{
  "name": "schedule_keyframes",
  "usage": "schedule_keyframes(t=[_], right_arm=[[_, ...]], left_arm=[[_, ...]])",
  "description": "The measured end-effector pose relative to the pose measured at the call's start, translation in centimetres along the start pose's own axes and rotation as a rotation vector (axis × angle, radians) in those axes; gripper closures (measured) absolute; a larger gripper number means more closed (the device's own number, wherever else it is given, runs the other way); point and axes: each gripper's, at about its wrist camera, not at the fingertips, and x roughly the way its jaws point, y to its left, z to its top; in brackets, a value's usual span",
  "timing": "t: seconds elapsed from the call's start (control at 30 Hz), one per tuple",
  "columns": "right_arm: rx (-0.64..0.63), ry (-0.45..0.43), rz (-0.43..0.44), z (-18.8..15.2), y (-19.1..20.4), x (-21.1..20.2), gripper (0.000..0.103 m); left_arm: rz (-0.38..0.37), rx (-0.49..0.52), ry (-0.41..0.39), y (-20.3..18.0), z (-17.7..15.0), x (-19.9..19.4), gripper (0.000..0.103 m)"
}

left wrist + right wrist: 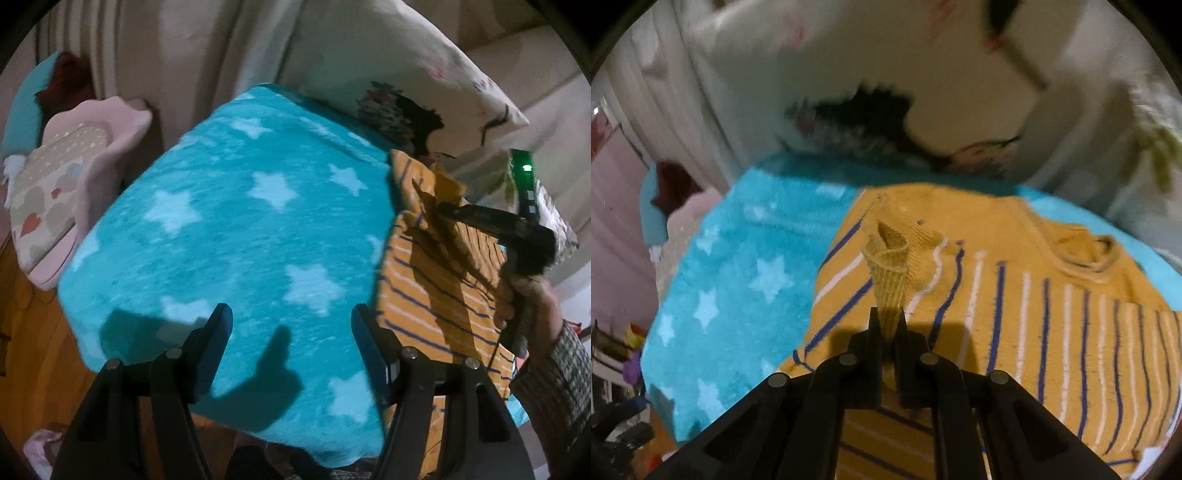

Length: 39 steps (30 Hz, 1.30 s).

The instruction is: Fold small clothes

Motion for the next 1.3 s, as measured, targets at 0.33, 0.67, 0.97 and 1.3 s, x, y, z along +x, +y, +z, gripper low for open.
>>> schedule_keyframes(t=[0.33,0.67,0.97,1.3], right_arm=[[-0.156,0.051,-0.115,0.5,5.5,4.5,0.081],[-0.110,-0.010,-0.089,-1.9,5.8,-1.6,0.076],[0.142,0.124,-0.118,-10.4,-3.8,-6.2,0.076],[0.380,0.158,-0.077,-22.3,-12.4,-10.3,0.076]], left_arm=[[0.055,-0.116,-0.015,5.0,-0.7,-0.7,0.037],[0.011,-0.081,0.019,3.9,0.2,0.2,0.037],[-0.161,0.154,0.079,-8.7,-1.1,3.0,0.037],[-0.100,0.321,0.184,-15.4,-6.5,7.7,0.037]])
